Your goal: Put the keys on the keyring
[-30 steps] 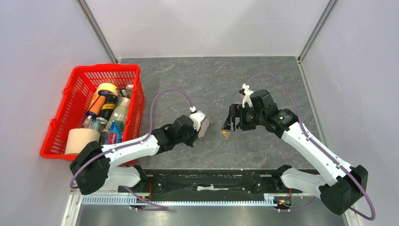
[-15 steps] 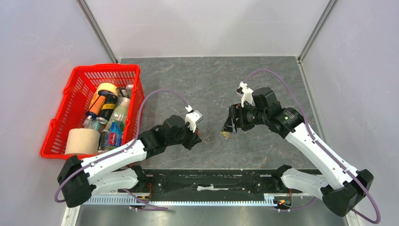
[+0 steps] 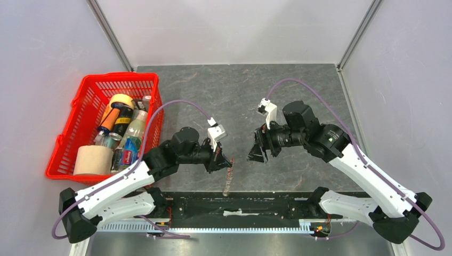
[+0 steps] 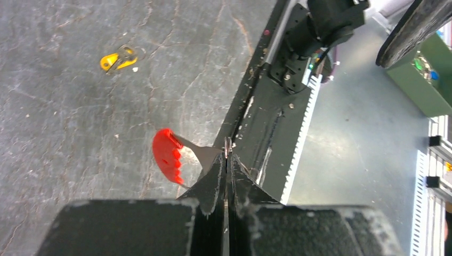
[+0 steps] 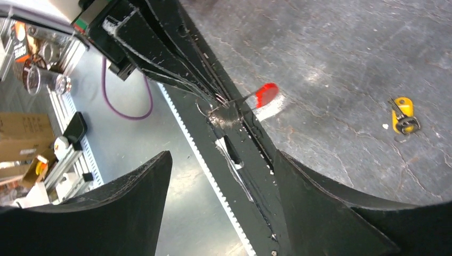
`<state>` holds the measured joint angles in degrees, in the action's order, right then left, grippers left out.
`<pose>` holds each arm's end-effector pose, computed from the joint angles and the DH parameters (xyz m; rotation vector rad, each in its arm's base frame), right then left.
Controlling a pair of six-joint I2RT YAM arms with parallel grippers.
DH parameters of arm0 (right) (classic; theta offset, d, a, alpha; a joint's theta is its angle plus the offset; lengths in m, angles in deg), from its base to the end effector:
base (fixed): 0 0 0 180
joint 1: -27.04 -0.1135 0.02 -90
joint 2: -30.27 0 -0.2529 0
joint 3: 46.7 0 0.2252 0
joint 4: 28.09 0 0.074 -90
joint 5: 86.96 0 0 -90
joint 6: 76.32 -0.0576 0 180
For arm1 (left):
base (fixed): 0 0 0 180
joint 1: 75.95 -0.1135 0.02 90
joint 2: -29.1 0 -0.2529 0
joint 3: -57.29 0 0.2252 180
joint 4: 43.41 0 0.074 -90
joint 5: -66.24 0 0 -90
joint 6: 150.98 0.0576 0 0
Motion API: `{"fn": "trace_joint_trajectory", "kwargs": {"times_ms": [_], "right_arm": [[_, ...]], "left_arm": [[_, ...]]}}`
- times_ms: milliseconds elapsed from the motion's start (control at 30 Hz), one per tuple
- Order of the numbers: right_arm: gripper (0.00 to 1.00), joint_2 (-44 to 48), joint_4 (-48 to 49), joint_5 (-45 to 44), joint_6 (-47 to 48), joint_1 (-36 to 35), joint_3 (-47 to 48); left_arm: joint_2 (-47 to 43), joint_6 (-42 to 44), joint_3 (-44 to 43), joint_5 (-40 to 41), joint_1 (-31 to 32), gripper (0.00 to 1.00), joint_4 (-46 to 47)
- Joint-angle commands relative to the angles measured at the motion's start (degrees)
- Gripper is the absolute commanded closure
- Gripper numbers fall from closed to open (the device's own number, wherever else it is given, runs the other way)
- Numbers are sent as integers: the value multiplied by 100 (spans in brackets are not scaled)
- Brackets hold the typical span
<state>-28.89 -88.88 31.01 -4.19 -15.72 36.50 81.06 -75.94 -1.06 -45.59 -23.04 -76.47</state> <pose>0.1256 0.1530 0.3477 -0.7903 2.2240 1.0962 0.1047 -0.1739 0.2805 0.9530 1.9752 -1.0982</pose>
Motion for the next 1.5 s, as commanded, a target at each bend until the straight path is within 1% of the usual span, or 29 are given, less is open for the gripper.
{"fn": "trace_joint_trajectory", "kwargs": {"times_ms": [0,133,200,333,433,667,833,1100,1467], "right_arm": [[23,89,-93,535,421,-228,367],[28,36,-131,837,643,-508,475],[31,-14,-141,842,708,-653,518],[34,-96,-78,762,803,-932,538],[41,-107,-11,662,851,-1061,591],[45,-183,96,607,853,-1281,657],[51,-180,314,492,797,-1400,631],[55,-171,519,429,705,-1496,665],[60,-216,770,350,646,-1593,688]], "left_arm": [[-224,-181,-388,-786,27,98,-17],[-303,-213,-482,-1130,26,98,-15],[-328,-243,-492,-1262,27,98,26],[-378,-360,-499,-1582,27,98,220],[-404,-451,-496,-1759,20,98,363],[-555,-717,-448,-1946,27,98,776],[-582,-846,-431,-2047,24,98,952],[-626,-1017,-422,-2144,27,98,1227],[-644,-1116,-403,-2186,27,98,1379]]}}
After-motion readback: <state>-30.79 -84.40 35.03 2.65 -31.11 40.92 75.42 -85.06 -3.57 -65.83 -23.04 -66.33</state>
